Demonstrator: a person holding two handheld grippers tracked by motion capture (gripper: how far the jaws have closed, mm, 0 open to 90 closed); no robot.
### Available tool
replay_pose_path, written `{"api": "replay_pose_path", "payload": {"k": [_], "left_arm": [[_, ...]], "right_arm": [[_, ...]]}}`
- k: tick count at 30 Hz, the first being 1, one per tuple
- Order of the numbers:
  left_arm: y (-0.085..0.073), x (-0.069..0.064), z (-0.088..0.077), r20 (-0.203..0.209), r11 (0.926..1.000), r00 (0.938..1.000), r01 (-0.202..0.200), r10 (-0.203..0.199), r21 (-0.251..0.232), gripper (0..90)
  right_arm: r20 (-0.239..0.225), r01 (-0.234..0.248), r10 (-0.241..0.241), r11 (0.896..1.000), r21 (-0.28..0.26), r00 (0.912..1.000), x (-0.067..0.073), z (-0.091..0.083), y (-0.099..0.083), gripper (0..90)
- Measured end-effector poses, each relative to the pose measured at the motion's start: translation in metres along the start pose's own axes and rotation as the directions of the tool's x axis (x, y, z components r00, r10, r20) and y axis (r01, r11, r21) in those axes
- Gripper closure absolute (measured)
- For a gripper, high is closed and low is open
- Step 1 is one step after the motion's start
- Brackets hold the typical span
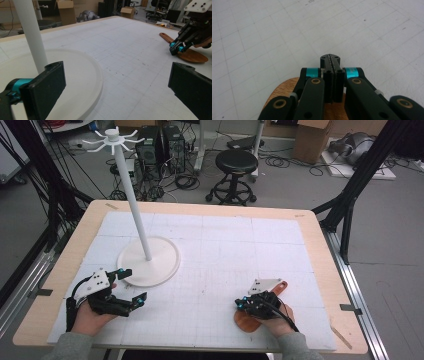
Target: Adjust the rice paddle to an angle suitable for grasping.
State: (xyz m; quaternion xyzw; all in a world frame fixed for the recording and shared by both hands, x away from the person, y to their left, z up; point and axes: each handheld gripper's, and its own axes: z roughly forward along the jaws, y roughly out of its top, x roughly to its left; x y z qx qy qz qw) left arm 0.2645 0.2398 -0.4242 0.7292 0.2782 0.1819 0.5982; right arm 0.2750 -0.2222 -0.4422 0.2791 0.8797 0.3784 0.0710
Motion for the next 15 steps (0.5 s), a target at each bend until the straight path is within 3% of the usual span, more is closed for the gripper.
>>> {"api": "replay_pose_path", "payload": {"k": [4,8,15], "left_arm": [[0.0,0.0,0.0,0.0,1.0,1.0,0.001,-0.001,-0.004,1.8],[0.0,0.001,-0.001,-0.003,0.9999,1.0,0.001,-0.001,-0.014,1.8],[0.001,0.0,-0.001,-0.002,0.9997,1.0,0.003,-0.003,-0.024,1.8]], "right_arm": [[-0.031,-0.017,0.016,0.999,-0.037,0.9994,-0.008,-0.004,-0.001,89.7],[0.019,-0.031,0.034,0.991,-0.133,0.9993,-0.023,-0.027,-0.005,89.7],[0.108,-0.084,0.101,0.985,-0.153,0.989,-0.05,-0.057,-0.032,89.7]]}}
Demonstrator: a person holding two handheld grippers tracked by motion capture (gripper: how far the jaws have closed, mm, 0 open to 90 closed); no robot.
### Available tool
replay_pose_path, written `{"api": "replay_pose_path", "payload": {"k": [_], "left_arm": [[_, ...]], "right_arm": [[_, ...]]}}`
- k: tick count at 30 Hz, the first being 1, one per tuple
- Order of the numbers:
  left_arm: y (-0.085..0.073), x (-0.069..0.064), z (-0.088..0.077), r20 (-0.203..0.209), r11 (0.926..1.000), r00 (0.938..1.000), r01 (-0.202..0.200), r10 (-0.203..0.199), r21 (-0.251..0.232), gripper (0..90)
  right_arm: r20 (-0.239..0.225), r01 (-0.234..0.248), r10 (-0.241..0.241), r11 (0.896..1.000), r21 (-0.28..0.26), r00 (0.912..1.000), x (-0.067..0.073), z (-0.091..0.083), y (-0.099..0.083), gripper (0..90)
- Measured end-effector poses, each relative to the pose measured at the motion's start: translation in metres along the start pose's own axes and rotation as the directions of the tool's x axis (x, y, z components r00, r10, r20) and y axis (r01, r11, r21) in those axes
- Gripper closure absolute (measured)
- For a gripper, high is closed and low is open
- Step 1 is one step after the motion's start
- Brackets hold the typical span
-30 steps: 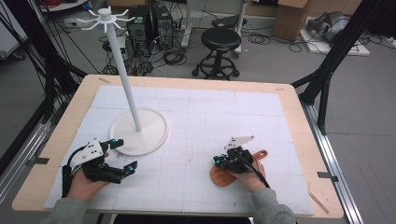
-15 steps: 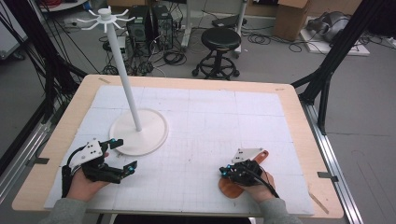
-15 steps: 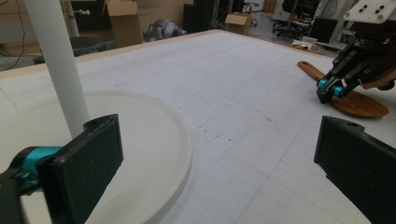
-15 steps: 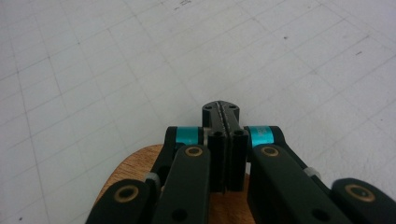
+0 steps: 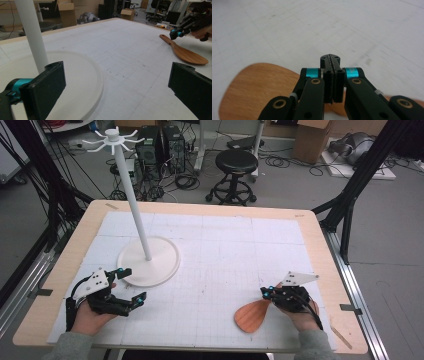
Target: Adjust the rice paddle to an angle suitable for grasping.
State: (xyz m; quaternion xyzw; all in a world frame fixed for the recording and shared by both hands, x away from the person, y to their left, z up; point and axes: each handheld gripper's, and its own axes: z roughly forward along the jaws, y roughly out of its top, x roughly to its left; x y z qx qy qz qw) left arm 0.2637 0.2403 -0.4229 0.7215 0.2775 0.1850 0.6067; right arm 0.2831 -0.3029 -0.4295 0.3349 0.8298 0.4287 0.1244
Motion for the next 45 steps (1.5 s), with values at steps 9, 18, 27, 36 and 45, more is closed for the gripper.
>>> {"api": "replay_pose_path", "payload": {"k": [9,18,27,36,45], "left_arm": [[0.001,0.0,-0.001,0.001,0.9999,1.0,0.001,-0.001,-0.014,1.8],[0.001,0.0,-0.002,0.003,1.0,1.0,0.002,-0.002,-0.01,1.8],[0.001,0.0,-0.002,0.003,1.0,1.0,0.003,-0.003,-0.003,1.8],[0.0,0.0,-0.002,0.002,1.0,1.0,0.001,-0.001,0.003,1.8],[0.0,-0.001,-0.002,0.0,0.9999,1.0,0.004,-0.004,0.015,1.8]], "right_arm": [[0.03,-0.006,0.006,1.0,0.013,0.9995,-0.012,-0.017,-0.015,89.5],[0.034,-0.013,0.012,0.999,0.032,0.9993,-0.017,-0.022,-0.023,89.4],[0.016,-0.013,0.013,1.0,0.016,0.9998,-0.026,-0.023,-0.034,89.4],[0.015,-0.004,0.003,0.999,0.048,0.9999,-0.027,-0.017,-0.036,89.1],[0.02,0.033,-0.034,0.998,0.057,0.9992,-0.022,-0.005,-0.027,89.1]]}}
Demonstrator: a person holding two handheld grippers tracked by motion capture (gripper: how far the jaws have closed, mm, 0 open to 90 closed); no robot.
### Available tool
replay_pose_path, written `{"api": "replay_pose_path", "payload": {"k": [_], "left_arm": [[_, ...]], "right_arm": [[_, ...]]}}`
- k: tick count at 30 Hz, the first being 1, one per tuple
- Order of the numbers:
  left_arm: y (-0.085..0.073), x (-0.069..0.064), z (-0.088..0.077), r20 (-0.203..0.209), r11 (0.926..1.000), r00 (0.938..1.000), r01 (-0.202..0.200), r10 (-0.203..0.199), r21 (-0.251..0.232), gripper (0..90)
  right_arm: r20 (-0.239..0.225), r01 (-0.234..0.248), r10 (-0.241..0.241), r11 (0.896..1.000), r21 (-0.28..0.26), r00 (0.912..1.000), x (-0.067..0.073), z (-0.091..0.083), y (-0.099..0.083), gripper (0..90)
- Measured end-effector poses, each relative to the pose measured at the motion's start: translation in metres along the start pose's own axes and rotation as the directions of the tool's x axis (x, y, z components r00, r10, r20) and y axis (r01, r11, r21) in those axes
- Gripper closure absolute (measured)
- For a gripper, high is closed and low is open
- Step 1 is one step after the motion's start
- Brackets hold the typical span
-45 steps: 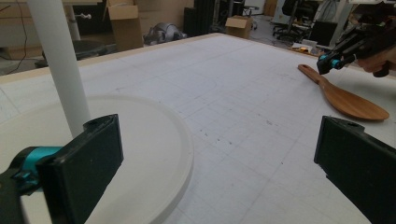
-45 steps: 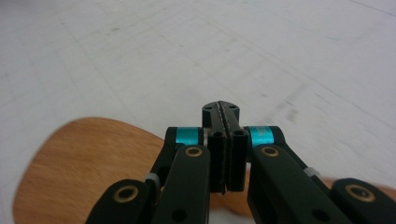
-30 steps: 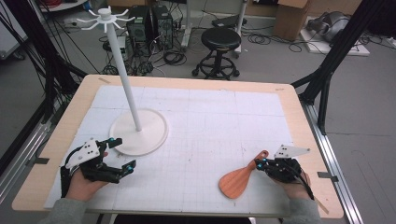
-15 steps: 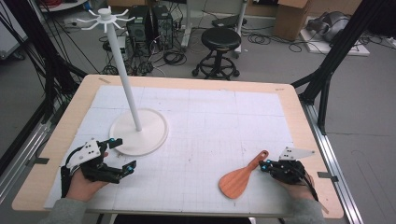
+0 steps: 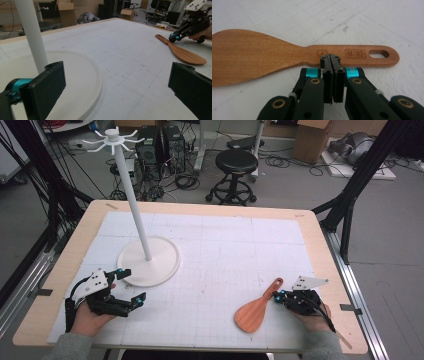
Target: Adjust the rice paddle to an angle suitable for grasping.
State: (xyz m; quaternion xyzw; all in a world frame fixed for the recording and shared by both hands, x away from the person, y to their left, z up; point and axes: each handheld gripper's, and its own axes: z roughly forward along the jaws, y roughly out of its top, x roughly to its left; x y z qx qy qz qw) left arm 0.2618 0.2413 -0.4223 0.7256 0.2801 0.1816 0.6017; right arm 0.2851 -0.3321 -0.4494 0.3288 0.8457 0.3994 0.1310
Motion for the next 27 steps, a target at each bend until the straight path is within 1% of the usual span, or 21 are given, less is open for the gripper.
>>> {"api": "replay_pose_path", "payload": {"k": [3,6,12,15,16,17,18,19,20,22,23,27], "left_arm": [[-0.001,0.0,0.001,-0.002,0.9999,1.0,0.001,-0.001,0.012,1.8],[-0.001,-0.001,0.0,0.001,0.9998,1.0,-0.002,0.002,0.018,1.8],[-0.001,-0.001,-0.001,-0.007,0.9999,1.0,-0.001,0.001,0.014,1.8],[-0.001,-0.001,-0.001,-0.005,0.9999,1.0,-0.004,0.004,0.016,1.8],[-0.001,-0.001,-0.001,-0.002,0.9998,1.0,-0.001,0.001,0.018,1.8],[-0.001,-0.001,-0.001,0.002,0.9998,1.0,0.002,-0.002,0.019,1.8],[-0.001,-0.001,0.0,-0.001,0.9998,1.0,0.003,-0.003,0.018,1.8],[-0.001,0.0,0.0,-0.002,0.9998,1.0,0.002,-0.002,0.019,1.8],[-0.002,0.0,0.0,-0.002,0.9998,1.0,0.007,-0.007,0.018,1.8],[-0.001,0.0,0.0,-0.002,0.9999,1.0,0.009,-0.009,0.014,1.8],[-0.001,0.0,0.0,0.001,0.9999,0.9999,0.013,-0.013,0.009,1.8],[0.0,0.001,-0.001,-0.003,0.9999,0.9999,0.016,-0.016,0.001,1.8]], "right_arm": [[-0.002,0.02,-0.02,1.0,0.008,0.9998,0.003,0.006,0.005,89.1],[-0.009,0.019,-0.019,1.0,0.006,0.9998,0.003,0.01,0.008,89.1],[-0.009,0.02,-0.02,1.0,0.002,0.9998,0.005,0.017,0.014,89.1],[-0.024,0.029,-0.029,1.0,0.004,0.9993,0.007,0.023,0.019,89.2],[-0.018,0.032,-0.032,0.999,0.005,0.9993,0.008,0.025,0.021,89.3],[-0.034,0.024,-0.024,1.0,-0.002,0.9991,0.008,0.027,0.023,89.3],[-0.039,0.031,-0.031,0.999,0.007,0.9988,0.01,0.03,0.025,89.3],[-0.038,0.041,-0.04,0.999,0.004,0.9985,0.011,0.032,0.027,89.3],[-0.044,0.033,-0.033,0.999,0.003,0.9985,0.011,0.035,0.029,89.3],[-0.043,0.046,-0.046,0.999,0.008,0.998,0.012,0.038,0.032,89.3],[-0.045,0.037,-0.037,0.999,0.005,0.9983,0.013,0.039,0.033,89.3],[-0.046,0.048,-0.048,0.999,0.004,0.9978,0.014,0.044,0.037,89.3]]}}
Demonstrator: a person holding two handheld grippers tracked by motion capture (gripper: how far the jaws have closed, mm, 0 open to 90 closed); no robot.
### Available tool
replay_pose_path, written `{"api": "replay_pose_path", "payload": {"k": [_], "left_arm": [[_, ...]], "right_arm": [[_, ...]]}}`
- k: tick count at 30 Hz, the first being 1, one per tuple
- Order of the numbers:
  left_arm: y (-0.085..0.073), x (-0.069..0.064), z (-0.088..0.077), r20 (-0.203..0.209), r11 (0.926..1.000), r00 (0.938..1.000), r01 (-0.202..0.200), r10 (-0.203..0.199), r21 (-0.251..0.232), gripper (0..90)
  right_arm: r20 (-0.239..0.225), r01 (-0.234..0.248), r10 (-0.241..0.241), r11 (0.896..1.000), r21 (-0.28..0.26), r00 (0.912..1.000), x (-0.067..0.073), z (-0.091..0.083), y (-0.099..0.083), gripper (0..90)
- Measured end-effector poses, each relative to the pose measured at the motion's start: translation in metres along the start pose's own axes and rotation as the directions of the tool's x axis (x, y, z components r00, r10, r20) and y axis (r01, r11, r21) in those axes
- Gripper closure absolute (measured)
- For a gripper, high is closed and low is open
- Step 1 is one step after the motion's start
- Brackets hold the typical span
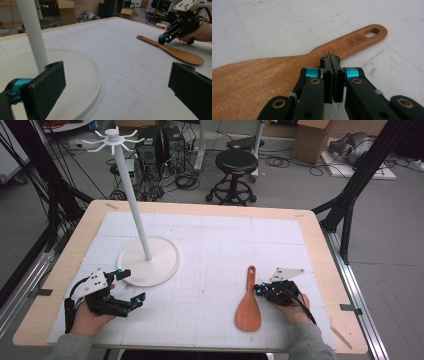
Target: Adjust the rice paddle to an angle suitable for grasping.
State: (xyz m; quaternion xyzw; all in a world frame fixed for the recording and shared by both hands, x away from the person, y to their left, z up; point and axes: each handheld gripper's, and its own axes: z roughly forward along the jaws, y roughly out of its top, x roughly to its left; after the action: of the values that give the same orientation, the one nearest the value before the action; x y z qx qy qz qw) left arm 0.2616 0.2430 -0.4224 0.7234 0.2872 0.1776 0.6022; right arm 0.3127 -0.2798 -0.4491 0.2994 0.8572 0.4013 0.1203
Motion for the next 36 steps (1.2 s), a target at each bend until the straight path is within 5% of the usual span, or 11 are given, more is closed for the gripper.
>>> {"api": "replay_pose_path", "payload": {"k": [22,36], "left_arm": [[-0.001,0.0,0.0,-0.005,0.9999,1.0,0.004,-0.004,0.01,1.8],[-0.004,0.001,-0.005,-0.019,0.9998,0.9996,0.018,-0.018,-0.013,1.8]], "right_arm": [[-0.029,0.057,-0.057,0.998,0.008,0.998,0.003,0.031,0.028,89.3],[-0.095,0.119,-0.116,0.993,0.025,0.9887,0.021,0.047,0.043,89.4]]}}
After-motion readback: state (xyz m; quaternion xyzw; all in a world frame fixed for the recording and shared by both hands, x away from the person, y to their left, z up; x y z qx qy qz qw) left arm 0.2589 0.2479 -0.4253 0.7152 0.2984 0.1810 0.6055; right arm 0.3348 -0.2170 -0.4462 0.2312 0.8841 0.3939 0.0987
